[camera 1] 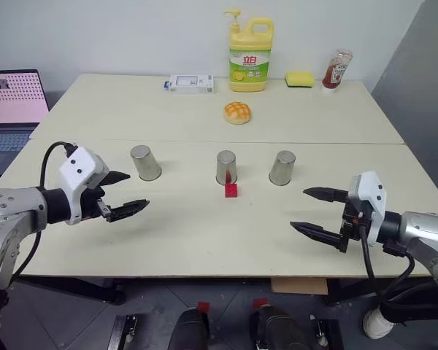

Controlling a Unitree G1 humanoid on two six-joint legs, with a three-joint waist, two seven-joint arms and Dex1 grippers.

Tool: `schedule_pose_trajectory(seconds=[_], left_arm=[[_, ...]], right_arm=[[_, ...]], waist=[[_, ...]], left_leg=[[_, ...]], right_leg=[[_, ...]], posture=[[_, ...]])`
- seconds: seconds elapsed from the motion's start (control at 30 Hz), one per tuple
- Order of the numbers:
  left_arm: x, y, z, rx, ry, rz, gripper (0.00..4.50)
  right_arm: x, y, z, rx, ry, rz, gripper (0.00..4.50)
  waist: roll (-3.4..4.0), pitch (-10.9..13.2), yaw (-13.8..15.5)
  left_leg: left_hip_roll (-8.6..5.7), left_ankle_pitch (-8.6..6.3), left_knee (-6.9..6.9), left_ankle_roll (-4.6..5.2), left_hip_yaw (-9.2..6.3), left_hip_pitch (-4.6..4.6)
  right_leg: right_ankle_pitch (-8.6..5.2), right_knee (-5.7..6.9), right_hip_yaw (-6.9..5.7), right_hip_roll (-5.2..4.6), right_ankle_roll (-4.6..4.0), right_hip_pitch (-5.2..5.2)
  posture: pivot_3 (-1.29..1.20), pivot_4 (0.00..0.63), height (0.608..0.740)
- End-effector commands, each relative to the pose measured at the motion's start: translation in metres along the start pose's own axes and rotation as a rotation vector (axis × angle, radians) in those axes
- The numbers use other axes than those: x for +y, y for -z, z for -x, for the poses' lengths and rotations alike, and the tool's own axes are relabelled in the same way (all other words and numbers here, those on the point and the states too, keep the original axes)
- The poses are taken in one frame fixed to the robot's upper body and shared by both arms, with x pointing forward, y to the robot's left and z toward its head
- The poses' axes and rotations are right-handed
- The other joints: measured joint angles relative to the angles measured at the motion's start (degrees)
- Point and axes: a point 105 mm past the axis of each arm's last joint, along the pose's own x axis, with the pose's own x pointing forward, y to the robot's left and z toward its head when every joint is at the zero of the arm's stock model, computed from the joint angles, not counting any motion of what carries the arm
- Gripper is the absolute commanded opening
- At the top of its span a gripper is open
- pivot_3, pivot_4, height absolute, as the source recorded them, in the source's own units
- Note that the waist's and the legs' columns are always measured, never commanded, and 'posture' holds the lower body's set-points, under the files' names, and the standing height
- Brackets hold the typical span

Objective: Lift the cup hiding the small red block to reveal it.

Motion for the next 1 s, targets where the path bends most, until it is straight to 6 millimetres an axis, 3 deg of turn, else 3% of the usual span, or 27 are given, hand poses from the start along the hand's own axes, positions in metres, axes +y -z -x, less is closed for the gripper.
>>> schedule_pose_trajectory(seconds=[0.03, 1.0], left_arm=[[0.0047, -0.0097, 0.0058, -0.022, -0.036, -0.051, 4.47], [-0.0025, -0.0156, 0.0047, -0.035, -0.011, -0.049, 4.47]], right_arm=[[-0.0048, -0.0079, 0.0056, -0.013, 0.019, 0.052, 4.5], [-0.0077, -0.0088, 0.0021, -0.014, 0.012, 0.06, 4.5]], waist=[[0.0, 0.0, 0.0], [0.0, 0.0, 0.0]], left_leg=[[0.0, 0.0, 0.0, 0.0, 0.0, 0.0], [0.0, 0.0, 0.01, 0.0, 0.0, 0.0]], right_leg=[[0.0, 0.0, 0.0, 0.0, 0.0, 0.0], [0.0, 0.01, 0.0, 0.0, 0.0, 0.0]], posture=[[0.0, 0.15, 0.74], [0.0, 0.15, 0.74]])
